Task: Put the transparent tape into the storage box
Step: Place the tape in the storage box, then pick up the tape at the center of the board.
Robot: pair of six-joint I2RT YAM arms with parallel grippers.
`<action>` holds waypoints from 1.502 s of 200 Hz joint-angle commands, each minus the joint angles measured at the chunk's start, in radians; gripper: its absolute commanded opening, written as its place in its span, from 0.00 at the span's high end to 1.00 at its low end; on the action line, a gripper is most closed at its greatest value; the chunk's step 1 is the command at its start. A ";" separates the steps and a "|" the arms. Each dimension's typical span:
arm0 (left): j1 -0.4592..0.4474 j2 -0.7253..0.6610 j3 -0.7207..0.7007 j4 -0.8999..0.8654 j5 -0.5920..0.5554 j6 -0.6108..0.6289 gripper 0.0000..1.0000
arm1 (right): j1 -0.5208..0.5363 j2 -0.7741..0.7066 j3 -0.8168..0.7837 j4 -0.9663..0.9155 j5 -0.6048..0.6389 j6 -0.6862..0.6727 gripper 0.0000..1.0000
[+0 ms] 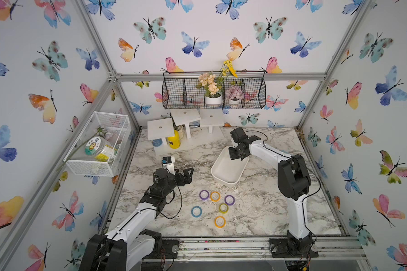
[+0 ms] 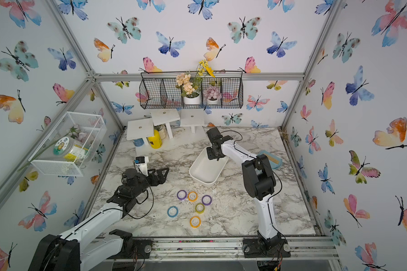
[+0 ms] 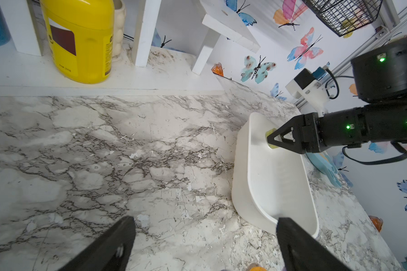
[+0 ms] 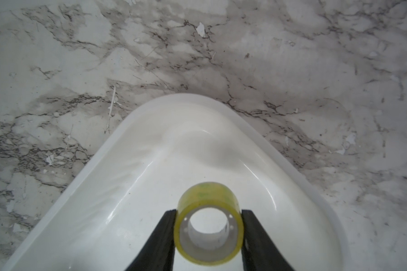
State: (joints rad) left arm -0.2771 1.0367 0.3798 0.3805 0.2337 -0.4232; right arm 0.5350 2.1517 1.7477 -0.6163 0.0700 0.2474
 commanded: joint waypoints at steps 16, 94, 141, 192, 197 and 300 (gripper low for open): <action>-0.004 -0.009 0.015 -0.008 -0.031 0.003 0.01 | 0.004 0.063 0.061 0.002 -0.037 -0.017 0.58; -0.004 -0.002 0.013 -0.005 -0.034 0.006 0.01 | 0.004 0.059 0.067 0.014 -0.053 -0.013 0.36; -0.004 -0.001 0.012 -0.005 -0.037 0.009 0.01 | 0.013 -0.106 -0.027 0.005 -0.108 -0.019 0.35; -0.004 -0.001 0.011 0.002 -0.028 0.008 0.01 | 0.124 -0.373 -0.266 0.016 -0.106 0.013 0.33; -0.004 -0.001 0.010 0.000 -0.029 0.007 0.01 | 0.143 -0.404 -0.291 0.016 -0.102 0.019 0.32; -0.004 -0.002 0.014 -0.011 -0.046 0.009 0.01 | 0.523 -0.633 -0.702 0.018 -0.030 0.324 0.32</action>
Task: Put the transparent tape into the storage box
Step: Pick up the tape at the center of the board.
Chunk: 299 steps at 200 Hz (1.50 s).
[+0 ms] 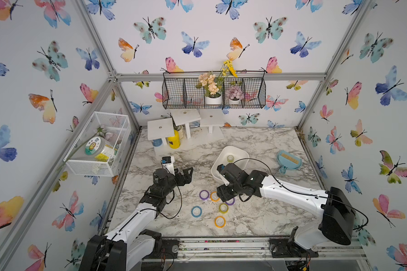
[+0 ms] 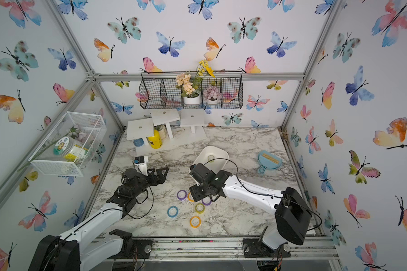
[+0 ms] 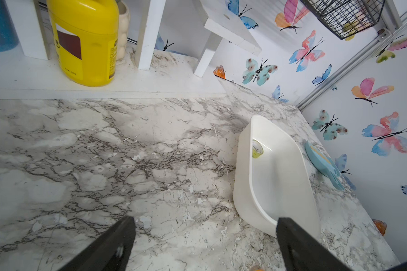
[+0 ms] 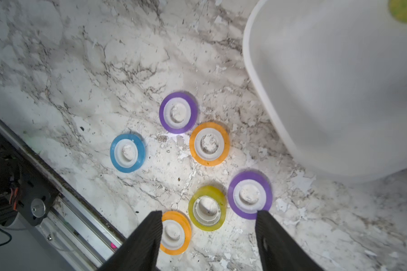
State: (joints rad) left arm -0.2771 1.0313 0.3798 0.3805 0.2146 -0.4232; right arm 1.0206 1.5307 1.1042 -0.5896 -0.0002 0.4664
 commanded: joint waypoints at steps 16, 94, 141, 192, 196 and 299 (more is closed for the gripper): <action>-0.004 0.004 0.013 -0.010 -0.029 0.009 0.01 | 0.054 -0.015 -0.107 0.007 0.036 0.145 0.31; -0.004 -0.004 0.013 -0.015 -0.041 0.010 0.01 | 0.100 0.067 -0.128 0.025 0.048 0.201 0.29; -0.004 0.000 0.013 -0.017 -0.041 0.010 0.01 | 0.108 0.144 -0.078 0.030 0.068 0.193 0.29; -0.004 0.001 0.016 -0.017 -0.036 0.008 0.01 | 0.109 0.212 -0.038 0.019 0.080 0.190 0.33; -0.004 0.001 0.015 -0.017 -0.037 0.009 0.01 | 0.109 0.216 -0.035 0.018 0.081 0.190 0.33; -0.004 0.006 0.017 -0.019 -0.033 0.007 0.01 | 0.118 0.258 -0.015 -0.003 0.095 0.187 0.40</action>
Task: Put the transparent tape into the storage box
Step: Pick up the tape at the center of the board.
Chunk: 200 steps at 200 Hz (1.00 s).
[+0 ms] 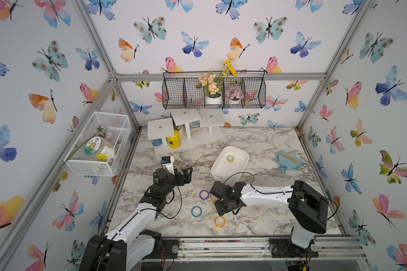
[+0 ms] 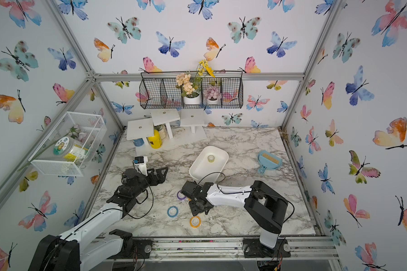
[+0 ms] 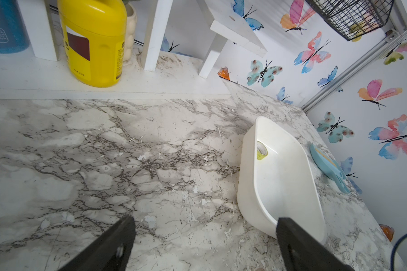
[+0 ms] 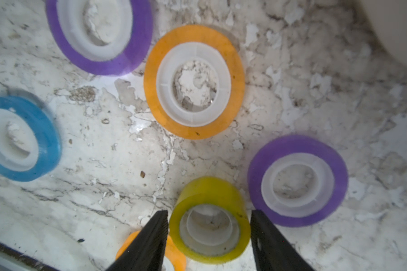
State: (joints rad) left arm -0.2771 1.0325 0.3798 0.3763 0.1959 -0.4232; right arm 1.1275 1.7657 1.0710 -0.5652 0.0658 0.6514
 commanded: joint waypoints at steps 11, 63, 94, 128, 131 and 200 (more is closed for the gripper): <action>-0.004 0.004 0.016 -0.014 -0.015 0.007 0.01 | 0.012 0.024 0.020 -0.031 0.031 0.004 0.42; -0.004 0.005 0.017 -0.014 -0.015 0.007 0.01 | 0.020 0.030 0.030 -0.045 0.041 0.005 0.44; -0.004 0.005 0.016 -0.014 -0.015 0.007 0.01 | 0.024 0.043 0.035 -0.064 0.057 0.013 0.44; -0.004 0.005 0.017 -0.014 -0.015 0.006 0.01 | 0.026 0.051 0.043 -0.073 0.066 0.014 0.44; -0.004 0.005 0.017 -0.014 -0.016 0.007 0.01 | 0.026 0.051 0.043 -0.073 0.066 0.014 0.44; -0.004 0.002 0.016 -0.016 -0.019 0.007 0.01 | 0.026 -0.015 0.050 -0.080 0.069 0.012 0.50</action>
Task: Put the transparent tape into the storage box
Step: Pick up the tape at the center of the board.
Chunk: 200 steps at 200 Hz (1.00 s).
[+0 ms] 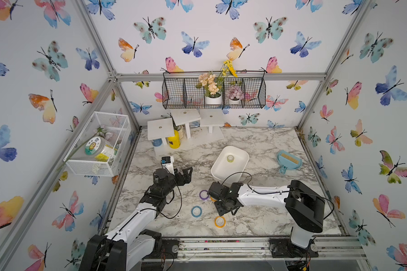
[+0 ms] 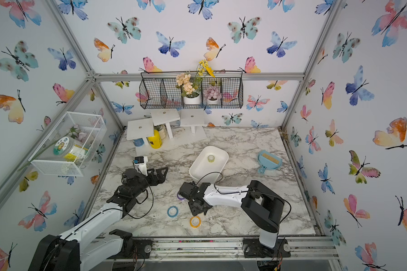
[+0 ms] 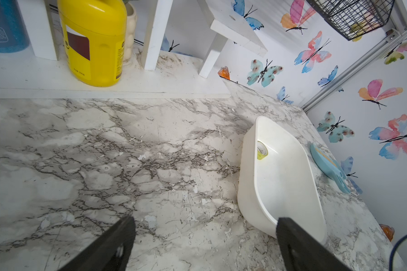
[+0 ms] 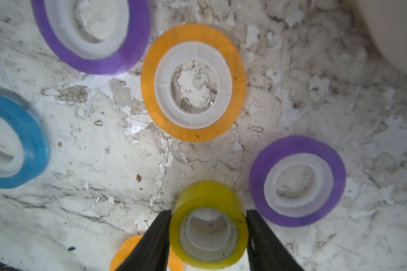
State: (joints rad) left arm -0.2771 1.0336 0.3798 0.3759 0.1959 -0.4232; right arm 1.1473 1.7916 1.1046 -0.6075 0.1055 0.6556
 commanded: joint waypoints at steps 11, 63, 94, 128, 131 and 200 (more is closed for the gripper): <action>-0.004 0.000 0.016 -0.015 -0.021 0.007 0.01 | 0.006 -0.060 0.020 -0.044 0.031 0.007 0.51; -0.004 0.002 0.015 -0.015 -0.024 0.006 0.01 | 0.006 -0.132 0.066 -0.078 0.043 -0.012 0.50; -0.004 0.002 0.015 -0.014 -0.025 0.008 0.01 | 0.006 -0.144 0.134 -0.112 0.096 -0.049 0.49; -0.004 0.006 0.014 -0.010 -0.023 0.008 0.01 | -0.055 -0.126 0.229 -0.143 0.135 -0.126 0.47; -0.004 0.007 0.013 -0.010 -0.023 0.008 0.01 | -0.064 -0.122 0.238 -0.145 0.137 -0.131 0.47; -0.005 0.005 0.014 -0.008 -0.016 0.006 0.01 | -0.347 -0.015 0.378 -0.069 0.075 -0.333 0.48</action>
State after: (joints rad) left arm -0.2771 1.0370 0.3798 0.3759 0.1959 -0.4232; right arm 0.8738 1.7145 1.4368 -0.6994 0.1940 0.4213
